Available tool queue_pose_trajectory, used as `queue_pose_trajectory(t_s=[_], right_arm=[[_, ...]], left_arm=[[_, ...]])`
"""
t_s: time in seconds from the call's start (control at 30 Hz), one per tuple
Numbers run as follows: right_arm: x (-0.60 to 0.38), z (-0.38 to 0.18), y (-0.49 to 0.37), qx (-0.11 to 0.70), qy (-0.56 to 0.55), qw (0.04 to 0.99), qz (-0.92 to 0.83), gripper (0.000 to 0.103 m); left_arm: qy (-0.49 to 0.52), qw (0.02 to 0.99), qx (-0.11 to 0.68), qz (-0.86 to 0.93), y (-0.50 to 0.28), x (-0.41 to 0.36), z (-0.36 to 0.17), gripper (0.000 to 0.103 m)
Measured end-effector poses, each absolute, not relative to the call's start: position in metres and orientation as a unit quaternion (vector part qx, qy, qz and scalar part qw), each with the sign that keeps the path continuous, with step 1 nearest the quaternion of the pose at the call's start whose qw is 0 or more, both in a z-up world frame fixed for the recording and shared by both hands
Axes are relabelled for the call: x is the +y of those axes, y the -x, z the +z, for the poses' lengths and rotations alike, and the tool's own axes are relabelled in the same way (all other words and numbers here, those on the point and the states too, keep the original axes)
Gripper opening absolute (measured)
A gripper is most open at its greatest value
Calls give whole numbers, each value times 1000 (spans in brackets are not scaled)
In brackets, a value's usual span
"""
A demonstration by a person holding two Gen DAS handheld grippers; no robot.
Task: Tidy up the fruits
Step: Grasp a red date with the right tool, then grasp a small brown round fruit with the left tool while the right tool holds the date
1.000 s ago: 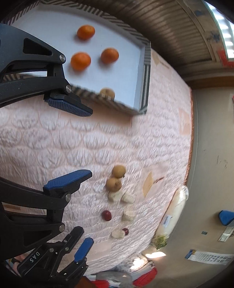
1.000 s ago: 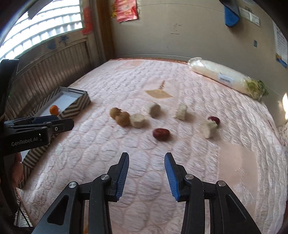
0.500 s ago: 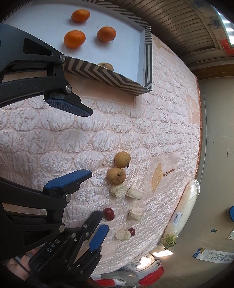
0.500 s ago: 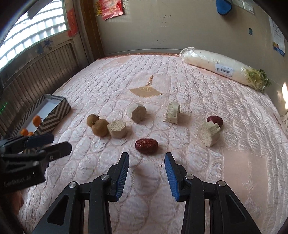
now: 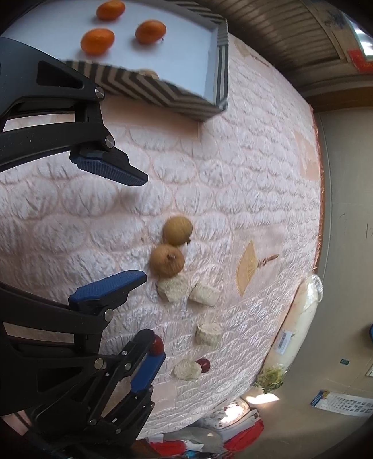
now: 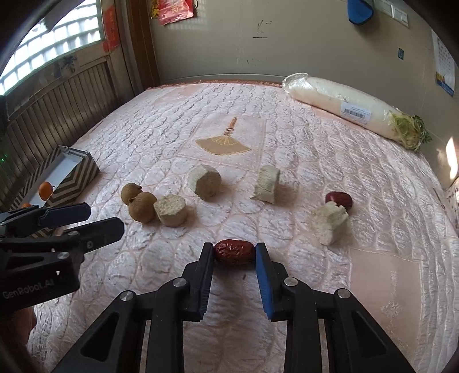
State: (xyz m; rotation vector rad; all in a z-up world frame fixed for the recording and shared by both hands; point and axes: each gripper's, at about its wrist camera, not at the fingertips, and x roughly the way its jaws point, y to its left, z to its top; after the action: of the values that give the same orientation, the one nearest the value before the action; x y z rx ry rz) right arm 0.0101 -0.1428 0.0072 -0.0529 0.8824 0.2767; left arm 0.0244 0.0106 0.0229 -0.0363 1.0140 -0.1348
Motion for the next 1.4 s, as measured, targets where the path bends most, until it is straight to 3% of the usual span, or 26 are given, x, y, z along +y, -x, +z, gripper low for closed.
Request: queue_pose_trajectory(t_s=[0.53,0.6,0.63,0.7,1.3,1.37,1.4], right_arm=[[-152,6,-12,426,13,895,133,28],[-152,6,-12,426,13,895,133,28],[-152,6,-12,426,14,895,132,28],[-151,6,-12,426,14,895,132,28],[-151,6,-12,428,16,894,132,28],[-151,6,-12,428,16,894,132,28],[-151,6,-12,429,17,894,132,28]], left_arm=[[-15,875,474,-98,-47,-12,12,60],[-26,878,467,-97,-45,-13,11,52],[-26,880,465,-97,-45,-13,11,36],[-24,881,463,-94,-47,-10,11,17],[0,876,475,-84,-42,9,15,18],[-3,877,473,-83,-44,7,15,28],[-2,878,471,-84,-45,7,15,39]])
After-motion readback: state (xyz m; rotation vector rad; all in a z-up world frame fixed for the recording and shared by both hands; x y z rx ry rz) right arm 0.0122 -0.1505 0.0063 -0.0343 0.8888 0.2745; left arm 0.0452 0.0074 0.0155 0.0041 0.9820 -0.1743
